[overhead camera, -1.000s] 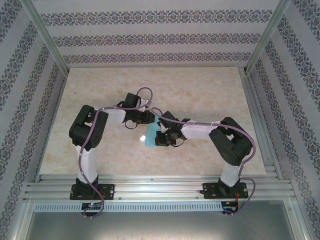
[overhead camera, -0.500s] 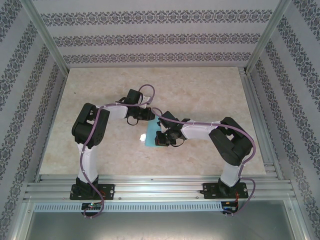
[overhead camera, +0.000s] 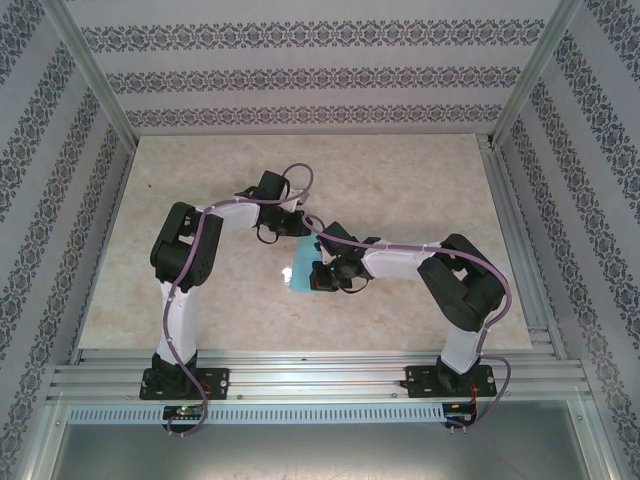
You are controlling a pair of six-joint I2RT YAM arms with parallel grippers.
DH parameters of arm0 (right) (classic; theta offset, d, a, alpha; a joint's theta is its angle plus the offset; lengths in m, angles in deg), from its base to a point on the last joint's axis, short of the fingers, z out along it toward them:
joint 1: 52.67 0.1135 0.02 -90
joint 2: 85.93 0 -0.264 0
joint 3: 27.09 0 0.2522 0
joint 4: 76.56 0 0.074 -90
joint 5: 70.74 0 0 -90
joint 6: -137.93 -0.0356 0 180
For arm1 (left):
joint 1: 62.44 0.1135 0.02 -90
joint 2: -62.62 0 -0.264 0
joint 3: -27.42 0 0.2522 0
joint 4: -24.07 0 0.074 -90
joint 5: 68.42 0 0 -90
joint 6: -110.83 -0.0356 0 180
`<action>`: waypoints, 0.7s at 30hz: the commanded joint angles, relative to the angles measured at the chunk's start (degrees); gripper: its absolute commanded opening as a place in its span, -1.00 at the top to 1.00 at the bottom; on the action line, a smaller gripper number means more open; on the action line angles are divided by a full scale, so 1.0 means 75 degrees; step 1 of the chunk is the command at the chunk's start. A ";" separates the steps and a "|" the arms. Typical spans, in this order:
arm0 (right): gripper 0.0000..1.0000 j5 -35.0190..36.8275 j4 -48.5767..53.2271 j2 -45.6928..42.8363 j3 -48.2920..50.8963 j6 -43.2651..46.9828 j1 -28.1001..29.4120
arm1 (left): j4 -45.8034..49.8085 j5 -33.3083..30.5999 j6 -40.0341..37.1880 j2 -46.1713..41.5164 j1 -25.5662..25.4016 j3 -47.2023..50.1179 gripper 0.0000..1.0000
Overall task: Fold a paper plane with a square sheet of paper (fold left side to right side)
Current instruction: First fold the square sheet of paper in half at the center of the table.
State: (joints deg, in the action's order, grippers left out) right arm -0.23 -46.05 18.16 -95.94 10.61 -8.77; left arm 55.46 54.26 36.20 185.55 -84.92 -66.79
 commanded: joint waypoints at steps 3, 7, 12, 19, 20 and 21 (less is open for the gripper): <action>0.98 0.0594 0.1610 0.0630 0.0527 0.0218 0.0159 | -0.0392 -0.1180 -0.0416 0.0670 0.0475 -0.0656 0.62; 0.98 0.0594 0.1607 0.0617 0.0525 0.0218 0.0160 | -0.0162 -0.1330 -0.0508 0.0742 0.0560 -0.0985 0.62; 0.98 0.0585 0.1592 0.0639 0.0513 0.0217 0.0159 | 0.0119 -0.1407 -0.0647 0.0811 0.0681 -0.1361 0.61; 0.97 0.0479 0.1421 0.0546 0.0455 0.0235 0.0171 | 0.0276 -0.1247 -0.0806 -0.0082 0.0883 -0.1272 0.54; 0.94 0.0488 0.1400 0.0488 0.0412 0.0250 0.0170 | 0.0252 -0.1236 -0.0836 -0.0363 0.0907 -0.1114 0.53; 0.91 0.0493 0.1373 0.0418 0.0352 0.0277 0.0170 | 0.0202 -0.1241 -0.0843 -0.0736 0.0930 -0.0868 0.53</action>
State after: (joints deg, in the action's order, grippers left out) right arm 0.36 -46.53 18.16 -96.05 10.69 -8.77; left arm 58.43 46.33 32.12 187.87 -78.63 -75.29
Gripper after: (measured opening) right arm 0.046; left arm 0.233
